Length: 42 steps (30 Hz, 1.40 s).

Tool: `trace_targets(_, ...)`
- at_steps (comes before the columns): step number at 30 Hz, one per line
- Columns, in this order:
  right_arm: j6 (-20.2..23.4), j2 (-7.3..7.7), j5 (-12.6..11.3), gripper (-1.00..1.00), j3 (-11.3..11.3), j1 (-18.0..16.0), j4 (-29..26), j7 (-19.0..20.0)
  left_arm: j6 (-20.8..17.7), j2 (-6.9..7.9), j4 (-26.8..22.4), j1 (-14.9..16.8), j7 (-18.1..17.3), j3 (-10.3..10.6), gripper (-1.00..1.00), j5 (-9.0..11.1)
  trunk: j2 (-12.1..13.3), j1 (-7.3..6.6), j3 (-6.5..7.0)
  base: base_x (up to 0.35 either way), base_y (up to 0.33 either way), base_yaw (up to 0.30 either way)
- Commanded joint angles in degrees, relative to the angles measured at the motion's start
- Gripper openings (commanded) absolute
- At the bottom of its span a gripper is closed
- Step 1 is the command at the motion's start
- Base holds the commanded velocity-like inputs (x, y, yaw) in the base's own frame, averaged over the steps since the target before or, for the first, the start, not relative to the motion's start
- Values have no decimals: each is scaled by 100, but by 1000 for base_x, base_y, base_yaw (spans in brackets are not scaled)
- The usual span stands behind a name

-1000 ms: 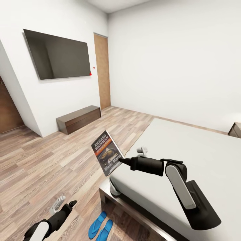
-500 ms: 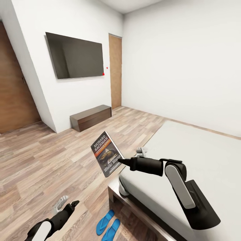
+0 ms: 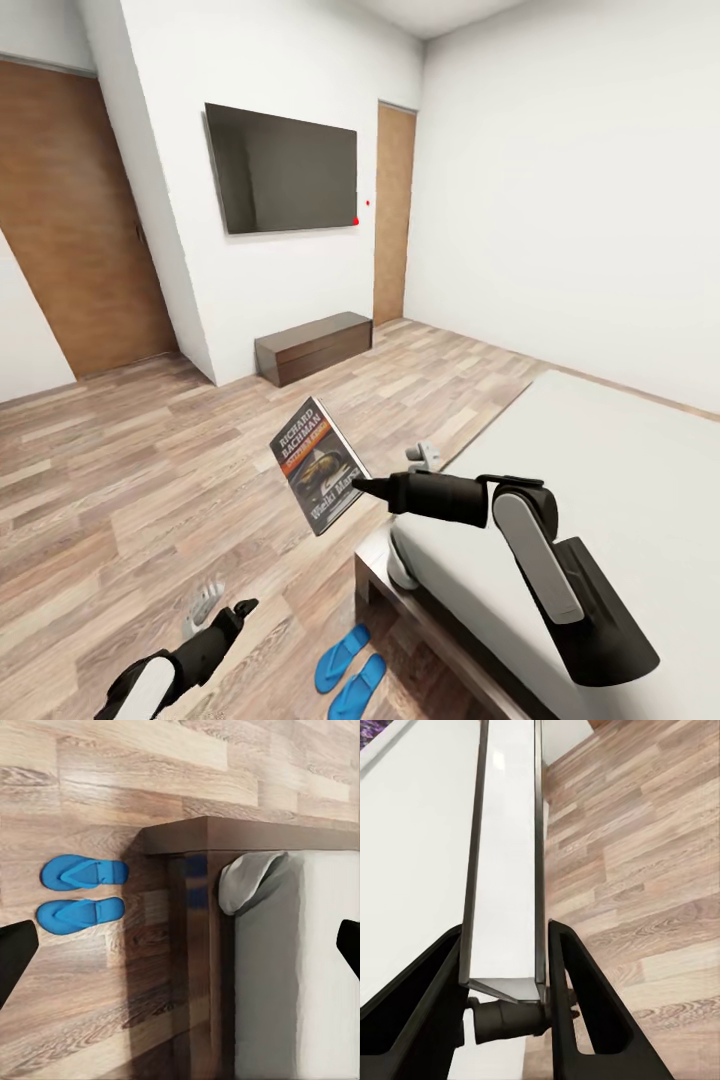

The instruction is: In the bedroom, move the book from the bed onto either nightstand, and place the two sandals side by side next to the bed.

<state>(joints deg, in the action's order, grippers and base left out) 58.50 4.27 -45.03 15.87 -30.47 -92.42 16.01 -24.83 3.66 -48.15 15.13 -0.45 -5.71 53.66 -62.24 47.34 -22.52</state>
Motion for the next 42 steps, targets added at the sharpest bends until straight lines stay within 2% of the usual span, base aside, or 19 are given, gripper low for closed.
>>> trace_targets(1, 44, 8, 12, -100, -3, -4, -4, 69, -128, -56, 631, 302, -58, 18, 100, 19, -4, 0, -6, 0, 0, 284)
trace_targets(5, 57, 14, 12, -100, -7, -3, -4, 76, -161, -83, 1245, 573, -88, 39, 100, 11, -4, 0, -6, 0, 0, 284)
trace_targets(12, 63, 17, 12, -100, -12, -3, -4, 83, -164, -78, 1606, 720, -75, 44, 100, -4, -4, 0, -6, 0, 0, 284)
trace_targets(24, 63, 14, 12, -100, -14, -3, -4, 86, -170, -63, 1839, 775, -13, 50, 100, -19, -4, 0, -7, 0, 0, 284)
trace_targets(42, 64, 11, 12, -100, -14, -3, -4, 87, -163, -99, 1845, 777, -83, 53, 100, -6, -4, 0, -32, 0, 0, 284)
